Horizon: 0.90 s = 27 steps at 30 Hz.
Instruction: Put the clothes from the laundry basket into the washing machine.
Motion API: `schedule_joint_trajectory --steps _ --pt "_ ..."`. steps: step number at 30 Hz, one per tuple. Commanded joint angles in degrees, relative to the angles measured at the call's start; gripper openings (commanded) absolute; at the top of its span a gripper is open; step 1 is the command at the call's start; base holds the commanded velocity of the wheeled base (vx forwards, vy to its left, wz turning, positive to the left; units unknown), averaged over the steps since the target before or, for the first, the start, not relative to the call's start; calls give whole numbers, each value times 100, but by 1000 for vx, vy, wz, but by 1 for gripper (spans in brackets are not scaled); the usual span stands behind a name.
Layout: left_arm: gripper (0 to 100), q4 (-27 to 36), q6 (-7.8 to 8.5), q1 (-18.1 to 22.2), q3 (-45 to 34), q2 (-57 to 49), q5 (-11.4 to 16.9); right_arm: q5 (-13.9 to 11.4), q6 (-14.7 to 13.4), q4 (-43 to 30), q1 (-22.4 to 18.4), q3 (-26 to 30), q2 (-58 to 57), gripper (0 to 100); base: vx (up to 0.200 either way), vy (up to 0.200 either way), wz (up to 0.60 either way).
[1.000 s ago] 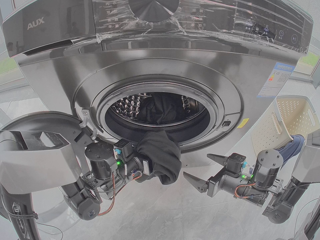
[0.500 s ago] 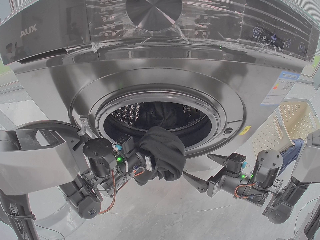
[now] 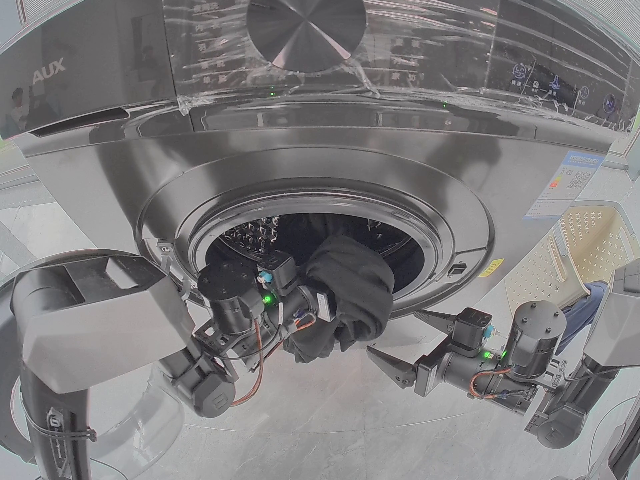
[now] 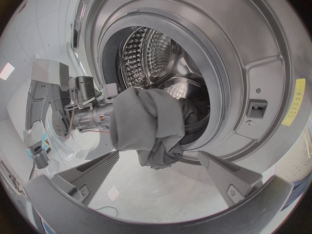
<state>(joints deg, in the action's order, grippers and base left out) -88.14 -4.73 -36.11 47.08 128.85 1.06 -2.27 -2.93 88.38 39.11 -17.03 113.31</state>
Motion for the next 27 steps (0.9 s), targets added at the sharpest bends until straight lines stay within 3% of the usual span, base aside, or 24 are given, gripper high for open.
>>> schedule_joint_trajectory --steps 1,4,7,9,13,20,22,27 --pt "0 86 -2 157 987 799 -62 -11 3 4 9 7 24 100 0 0 0" --pt "0 341 -90 174 1400 896 -264 -19 -6 4 9 7 33 100 0 0 0" --pt "0 877 -432 166 1919 896 -396 -19 -6 4 9 7 33 100 0 0 0" --pt "0 1238 -573 174 2288 913 -405 -19 -15 4 0 7 42 100 0 0 0" --pt "0 1923 -582 306 3079 1098 -414 -19 -15 -5 0 7 51 100 0 0 0" --pt "0 2389 -564 394 4055 1564 -642 -19 -24 -5 0 7 59 100 0 0 0" --pt "0 2697 -555 438 4688 1880 -923 -19 -24 4 0 16 59 100 0 0 0" --pt "0 2864 -564 552 5364 2144 -1213 -19 -24 4 0 7 59 100 0 0 0"
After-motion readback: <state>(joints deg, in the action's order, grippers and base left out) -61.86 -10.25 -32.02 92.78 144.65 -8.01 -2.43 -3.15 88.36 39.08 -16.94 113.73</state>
